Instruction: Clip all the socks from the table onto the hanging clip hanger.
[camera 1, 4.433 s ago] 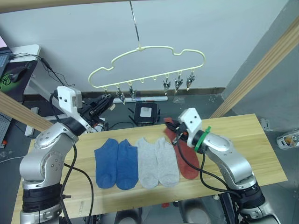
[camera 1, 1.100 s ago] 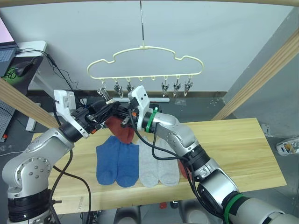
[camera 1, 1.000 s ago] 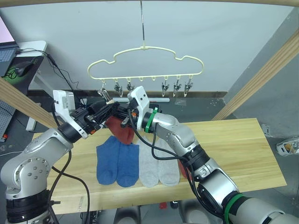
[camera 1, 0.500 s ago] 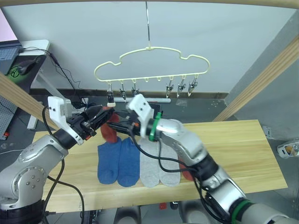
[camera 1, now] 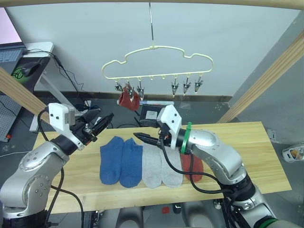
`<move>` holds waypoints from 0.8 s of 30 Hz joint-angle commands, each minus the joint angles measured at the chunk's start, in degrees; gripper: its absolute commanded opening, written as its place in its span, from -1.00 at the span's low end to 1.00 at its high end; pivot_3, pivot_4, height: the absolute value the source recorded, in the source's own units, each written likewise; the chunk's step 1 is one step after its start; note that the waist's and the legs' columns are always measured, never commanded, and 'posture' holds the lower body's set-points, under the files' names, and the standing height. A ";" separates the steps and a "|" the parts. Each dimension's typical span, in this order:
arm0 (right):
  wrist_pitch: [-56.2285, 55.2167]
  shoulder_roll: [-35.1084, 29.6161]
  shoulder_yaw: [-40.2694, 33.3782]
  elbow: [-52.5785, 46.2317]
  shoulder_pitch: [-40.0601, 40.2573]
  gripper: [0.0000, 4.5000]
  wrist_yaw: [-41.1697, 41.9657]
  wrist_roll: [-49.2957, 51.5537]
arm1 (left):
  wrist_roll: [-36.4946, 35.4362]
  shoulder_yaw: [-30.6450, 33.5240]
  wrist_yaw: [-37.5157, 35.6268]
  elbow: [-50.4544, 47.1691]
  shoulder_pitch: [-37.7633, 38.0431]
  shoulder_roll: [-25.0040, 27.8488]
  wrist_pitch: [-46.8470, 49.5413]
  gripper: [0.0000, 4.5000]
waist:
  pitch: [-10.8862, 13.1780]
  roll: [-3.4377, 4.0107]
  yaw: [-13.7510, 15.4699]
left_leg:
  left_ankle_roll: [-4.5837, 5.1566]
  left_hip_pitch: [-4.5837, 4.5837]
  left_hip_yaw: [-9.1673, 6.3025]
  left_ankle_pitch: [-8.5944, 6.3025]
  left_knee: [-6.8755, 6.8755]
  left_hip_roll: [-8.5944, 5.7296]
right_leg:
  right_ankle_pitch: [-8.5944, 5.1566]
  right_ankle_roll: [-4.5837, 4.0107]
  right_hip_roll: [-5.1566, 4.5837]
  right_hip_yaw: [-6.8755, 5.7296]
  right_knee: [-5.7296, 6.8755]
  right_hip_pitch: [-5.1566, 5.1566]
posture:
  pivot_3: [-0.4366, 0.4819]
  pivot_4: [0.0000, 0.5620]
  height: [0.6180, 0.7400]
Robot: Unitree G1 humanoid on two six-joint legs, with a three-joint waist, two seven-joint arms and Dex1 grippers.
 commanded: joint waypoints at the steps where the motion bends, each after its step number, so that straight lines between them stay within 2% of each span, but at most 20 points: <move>1: -0.33 -2.74 -3.85 -5.81 1.95 0.08 0.81 1.75 | 3.47 -1.64 1.58 -2.24 -0.02 -2.09 -3.58 0.33 | -0.01 0.00 0.08 | 0.00 0.00 -0.01 0.00 0.00 0.00 | 0.00 0.00 0.00 -0.01 0.00 0.00 | -0.13 -0.12 1.00; 8: 0.70 -7.91 -11.89 -11.31 8.78 0.08 -1.01 3.17 | 11.46 -6.63 3.90 -2.13 -0.18 -7.28 -10.57 0.33 | -0.14 -0.01 0.02 | 0.00 0.01 -0.07 0.00 -0.01 0.00 | 0.00 0.00 0.00 -0.09 -0.03 0.07 | -0.20 -0.14 1.00; 14: 2.33 -11.42 -17.10 -16.70 13.94 0.08 -1.17 6.15 | 14.98 -9.81 6.01 -0.46 -2.91 -11.62 -13.28 0.33 | -0.27 0.01 -0.11 | 0.03 0.11 -0.14 0.02 0.04 -0.01 | 0.00 0.00 0.01 -0.17 -0.05 0.26 | -0.28 -0.15 1.00; 24: -4.04 -13.02 -21.14 -18.99 17.23 0.08 -1.23 6.95 | 23.81 -13.84 7.49 5.17 -6.77 -15.82 -22.79 0.33 | -0.45 0.08 -1.35 | 0.18 0.28 -0.21 0.11 0.08 -0.02 | 0.01 -0.02 0.04 -0.70 -0.05 0.58 | -0.35 -0.15 1.00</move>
